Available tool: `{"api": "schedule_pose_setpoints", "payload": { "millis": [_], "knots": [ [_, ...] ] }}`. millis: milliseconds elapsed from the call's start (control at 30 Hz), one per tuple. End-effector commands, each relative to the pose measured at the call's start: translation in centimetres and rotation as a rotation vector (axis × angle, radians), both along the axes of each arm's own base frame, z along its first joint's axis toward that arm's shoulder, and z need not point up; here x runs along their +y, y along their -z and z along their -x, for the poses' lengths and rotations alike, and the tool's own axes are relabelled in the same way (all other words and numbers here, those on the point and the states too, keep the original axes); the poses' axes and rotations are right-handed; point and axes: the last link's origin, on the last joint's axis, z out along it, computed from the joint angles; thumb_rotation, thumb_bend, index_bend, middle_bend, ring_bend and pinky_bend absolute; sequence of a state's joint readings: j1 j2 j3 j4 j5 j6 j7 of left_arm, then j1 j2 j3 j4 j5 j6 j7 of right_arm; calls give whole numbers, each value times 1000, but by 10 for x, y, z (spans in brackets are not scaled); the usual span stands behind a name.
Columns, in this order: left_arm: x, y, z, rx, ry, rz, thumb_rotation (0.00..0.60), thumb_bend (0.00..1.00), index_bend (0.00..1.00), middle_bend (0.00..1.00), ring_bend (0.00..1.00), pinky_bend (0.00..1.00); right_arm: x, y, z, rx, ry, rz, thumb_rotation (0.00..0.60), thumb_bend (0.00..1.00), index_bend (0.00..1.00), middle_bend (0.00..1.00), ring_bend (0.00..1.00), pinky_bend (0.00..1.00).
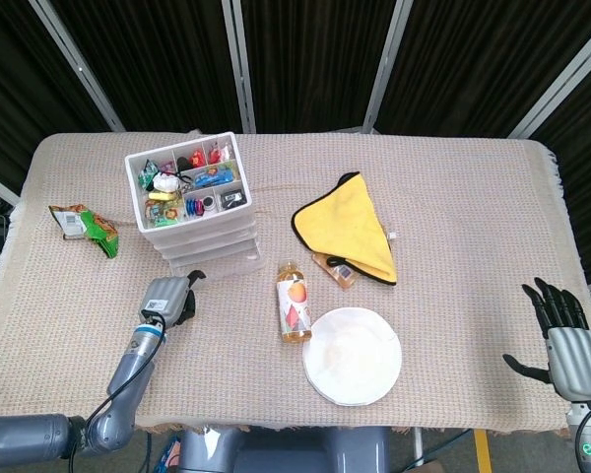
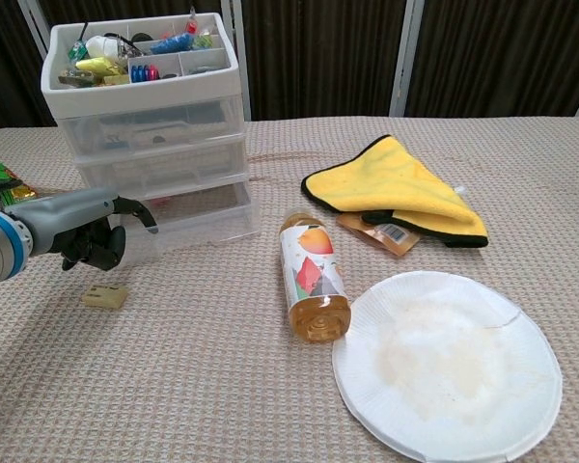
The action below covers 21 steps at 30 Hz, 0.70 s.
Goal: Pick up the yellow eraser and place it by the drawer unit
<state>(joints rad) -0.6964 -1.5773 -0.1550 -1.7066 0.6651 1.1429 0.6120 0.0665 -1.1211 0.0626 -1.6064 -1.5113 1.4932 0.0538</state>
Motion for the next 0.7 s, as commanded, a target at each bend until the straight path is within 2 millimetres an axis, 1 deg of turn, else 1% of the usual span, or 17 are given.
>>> {"api": "schedule_pose_setpoints", "payload": {
  "millis": [33,100,267,333,400,500,600,700],
  "knots": [
    [1,-3,-1,0,27,-20,600,302,149,962,881,691,0,0,0,0,0,0,600,6,81,0,0,0],
    [1,-5,-2,3,47,-31,600,244,145,952,873,687,0,0,0,0,0,1,600,6,81,0,0,0],
    [-3,-9,-6,-1,95,-39,600,237,147,940,865,680,0,-1,0,-1,2,2,600,6,81,0,0,0],
    [-6,-12,-7,9,121,-36,600,237,172,940,865,680,1,-1,0,-2,3,3,600,6,81,0,0,0],
    [-9,-15,-9,25,152,-30,600,237,227,944,868,680,1,-1,1,-2,3,4,600,6,81,0,0,0],
    [-14,-21,-10,45,195,-27,600,236,277,952,874,680,1,-1,1,-1,3,4,600,6,81,0,0,0],
    [-20,-29,-7,96,244,-29,600,239,305,966,887,686,1,-1,1,0,4,6,600,7,81,0,0,0],
    [-26,-34,-1,137,252,-20,600,245,363,986,905,700,1,-1,1,0,4,7,600,7,81,0,0,0]
  ]
}}
